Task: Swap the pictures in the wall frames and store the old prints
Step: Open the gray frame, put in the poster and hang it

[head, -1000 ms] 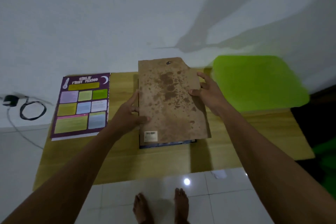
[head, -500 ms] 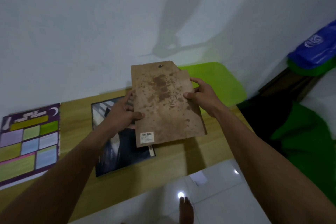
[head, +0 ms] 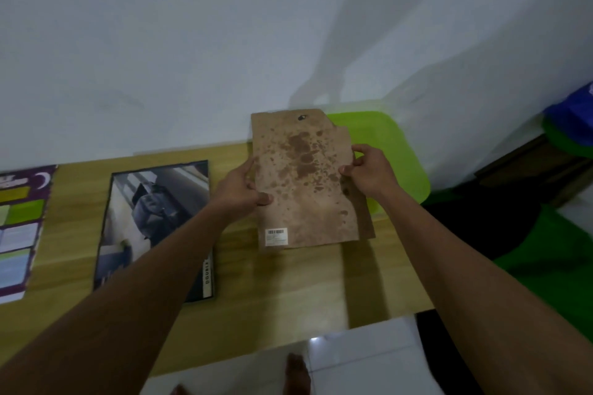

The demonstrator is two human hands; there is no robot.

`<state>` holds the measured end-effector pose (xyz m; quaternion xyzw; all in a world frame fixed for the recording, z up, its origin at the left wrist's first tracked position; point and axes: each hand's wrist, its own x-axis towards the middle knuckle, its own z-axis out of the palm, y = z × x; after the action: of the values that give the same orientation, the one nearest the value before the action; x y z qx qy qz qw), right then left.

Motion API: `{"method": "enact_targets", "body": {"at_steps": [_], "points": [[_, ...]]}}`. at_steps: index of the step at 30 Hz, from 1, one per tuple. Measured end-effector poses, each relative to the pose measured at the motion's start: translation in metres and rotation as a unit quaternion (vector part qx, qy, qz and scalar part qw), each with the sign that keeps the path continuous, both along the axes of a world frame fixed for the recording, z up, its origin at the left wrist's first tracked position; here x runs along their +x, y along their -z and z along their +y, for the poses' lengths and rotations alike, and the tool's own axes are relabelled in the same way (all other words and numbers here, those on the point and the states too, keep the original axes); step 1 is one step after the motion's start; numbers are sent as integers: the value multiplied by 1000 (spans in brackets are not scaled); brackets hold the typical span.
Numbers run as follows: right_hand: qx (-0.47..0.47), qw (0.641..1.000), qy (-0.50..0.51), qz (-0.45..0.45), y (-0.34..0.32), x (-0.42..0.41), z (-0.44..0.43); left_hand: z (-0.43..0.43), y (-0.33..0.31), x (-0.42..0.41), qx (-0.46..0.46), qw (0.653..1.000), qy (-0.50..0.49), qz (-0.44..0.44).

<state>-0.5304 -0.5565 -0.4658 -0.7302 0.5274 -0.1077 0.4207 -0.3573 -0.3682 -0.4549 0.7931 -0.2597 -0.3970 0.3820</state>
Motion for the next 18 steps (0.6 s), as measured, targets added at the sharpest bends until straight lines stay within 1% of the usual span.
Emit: {"method": "enact_targets", "body": {"at_steps": [5,7,12,15,18], "points": [[-88,995,-11,54,5,0,-5,-15,17,0,19,1000,-6,-14],[-108,991,-13,74,9,-2,-4,-18,20,0,23,999,-8,-22],[-135,983,-53,111,1,-7,2,-20,26,4,34,997,9,-71],[-171,974,-82,121,-11,-7,6,-15,19,5,45,991,17,-125],[-187,970,-104,118,-27,0,21,3,11,5,35,986,19,-164]]}}
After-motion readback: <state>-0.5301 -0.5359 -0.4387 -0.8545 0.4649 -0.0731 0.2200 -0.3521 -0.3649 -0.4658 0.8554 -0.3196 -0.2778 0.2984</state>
